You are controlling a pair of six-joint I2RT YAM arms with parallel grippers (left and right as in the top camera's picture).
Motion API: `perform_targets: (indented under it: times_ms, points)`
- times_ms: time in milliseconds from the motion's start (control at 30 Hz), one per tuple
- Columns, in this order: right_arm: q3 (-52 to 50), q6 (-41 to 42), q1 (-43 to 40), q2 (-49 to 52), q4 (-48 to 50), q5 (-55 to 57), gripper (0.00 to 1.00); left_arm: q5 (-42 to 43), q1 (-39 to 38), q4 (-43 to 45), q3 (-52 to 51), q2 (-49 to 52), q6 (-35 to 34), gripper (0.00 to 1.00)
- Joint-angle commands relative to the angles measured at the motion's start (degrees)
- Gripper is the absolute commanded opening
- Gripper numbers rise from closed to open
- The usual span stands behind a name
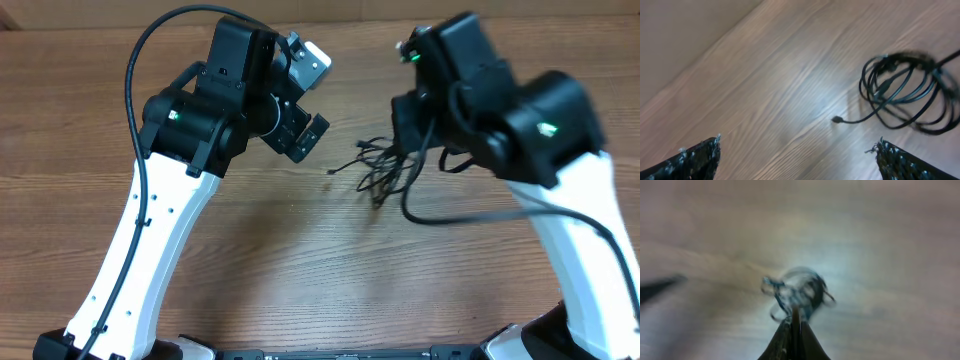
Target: Untangle cables
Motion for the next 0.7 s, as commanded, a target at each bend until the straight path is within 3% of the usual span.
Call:
perform_targets:
  times_ms: [0, 133, 300, 667]
  points:
    - [7.4, -1.7, -0.2, -0.9, -0.2, 1.3, 0.04, 9.6, 0.0, 0.2, -1.5, 2.2, 2.4, 1.0]
    - [12.6, -1.7, -0.2, -0.9, -0.3, 1.2, 0.04, 17.2, -0.1, -0.5, -3.3, 5.9, 4.9, 0.99]
    - [14.0, -1.7, -0.2, -0.9, -0.9, -0.7, 0.04, 31.9, -0.8, -0.5, -3.9, 11.4, 16.7, 1.0]
    - [14.0, -2.8, -0.2, -1.0, -0.9, -0.7, 0.04, 36.3, -1.3, 4.5, -3.9, 14.8, 17.4, 1.0]
